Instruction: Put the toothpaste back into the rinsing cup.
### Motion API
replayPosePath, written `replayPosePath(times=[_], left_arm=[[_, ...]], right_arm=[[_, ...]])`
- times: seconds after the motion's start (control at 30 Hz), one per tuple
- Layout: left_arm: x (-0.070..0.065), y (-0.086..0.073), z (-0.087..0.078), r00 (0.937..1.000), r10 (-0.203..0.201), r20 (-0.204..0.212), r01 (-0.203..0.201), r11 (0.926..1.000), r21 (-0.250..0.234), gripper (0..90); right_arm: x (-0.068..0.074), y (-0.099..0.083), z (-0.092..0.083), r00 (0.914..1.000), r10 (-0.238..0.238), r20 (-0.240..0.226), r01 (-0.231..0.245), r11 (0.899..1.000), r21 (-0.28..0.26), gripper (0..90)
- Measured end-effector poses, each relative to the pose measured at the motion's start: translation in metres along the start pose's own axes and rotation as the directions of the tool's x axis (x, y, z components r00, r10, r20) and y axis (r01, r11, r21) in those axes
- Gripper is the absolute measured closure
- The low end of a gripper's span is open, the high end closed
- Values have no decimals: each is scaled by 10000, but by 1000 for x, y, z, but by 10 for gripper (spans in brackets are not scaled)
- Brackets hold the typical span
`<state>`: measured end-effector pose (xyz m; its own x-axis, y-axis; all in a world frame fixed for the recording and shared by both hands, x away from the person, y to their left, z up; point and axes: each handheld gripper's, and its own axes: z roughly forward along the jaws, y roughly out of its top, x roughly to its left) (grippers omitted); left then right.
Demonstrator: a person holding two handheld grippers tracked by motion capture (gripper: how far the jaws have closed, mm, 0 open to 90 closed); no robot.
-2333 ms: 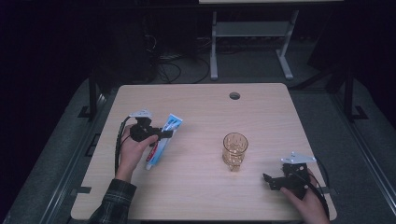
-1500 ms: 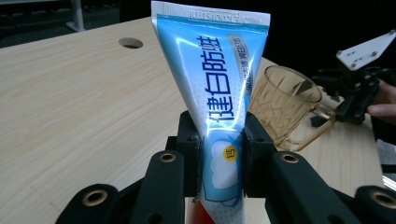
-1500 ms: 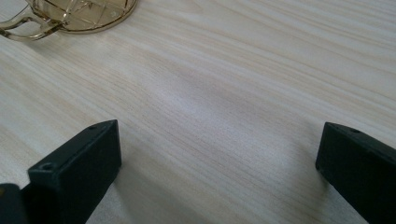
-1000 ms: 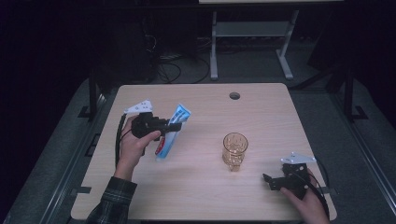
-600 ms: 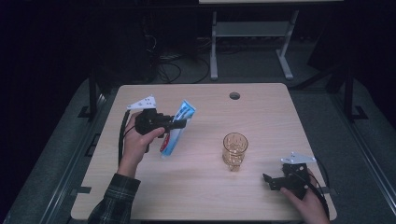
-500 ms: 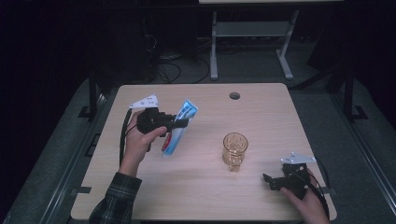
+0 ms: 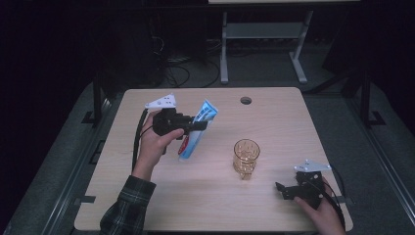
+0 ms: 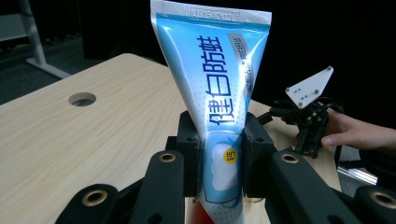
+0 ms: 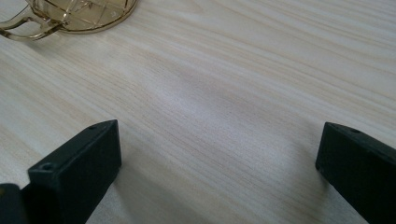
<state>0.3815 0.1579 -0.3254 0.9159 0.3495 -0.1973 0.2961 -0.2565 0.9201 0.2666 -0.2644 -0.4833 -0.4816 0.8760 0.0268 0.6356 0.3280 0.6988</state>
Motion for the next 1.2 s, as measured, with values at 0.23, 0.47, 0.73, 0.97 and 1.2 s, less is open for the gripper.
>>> replayPosePath(times=[0.23, 0.47, 0.73, 0.97, 1.2], left_arm=[[-4, 9, 11, 9996, 165, 222, -166, 9999, 14, 731], [-7, 19, 21, 9984, 331, 457, -329, 9995, -38, 731], [-13, 30, 35, 9962, 499, 714, -486, 9986, -192, 731], [-18, 39, 49, 9934, 665, 930, -653, 9977, -160, 731], [-23, 47, 64, 9900, 814, 1152, -799, 9967, -171, 731]], right_arm=[[0, 0, 0, 10000, -3, -2, 3, 10000, 0, 0], [0, 0, 0, 10000, -3, -10, 3, 10000, 0, 0], [0, 0, 0, 10000, -29, -32, 29, 10000, 5, 0], [0, 0, 0, 10000, -32, -36, 32, 10000, 6, 0], [0, 0, 0, 10000, -37, -39, 37, 10000, 7, 0]])
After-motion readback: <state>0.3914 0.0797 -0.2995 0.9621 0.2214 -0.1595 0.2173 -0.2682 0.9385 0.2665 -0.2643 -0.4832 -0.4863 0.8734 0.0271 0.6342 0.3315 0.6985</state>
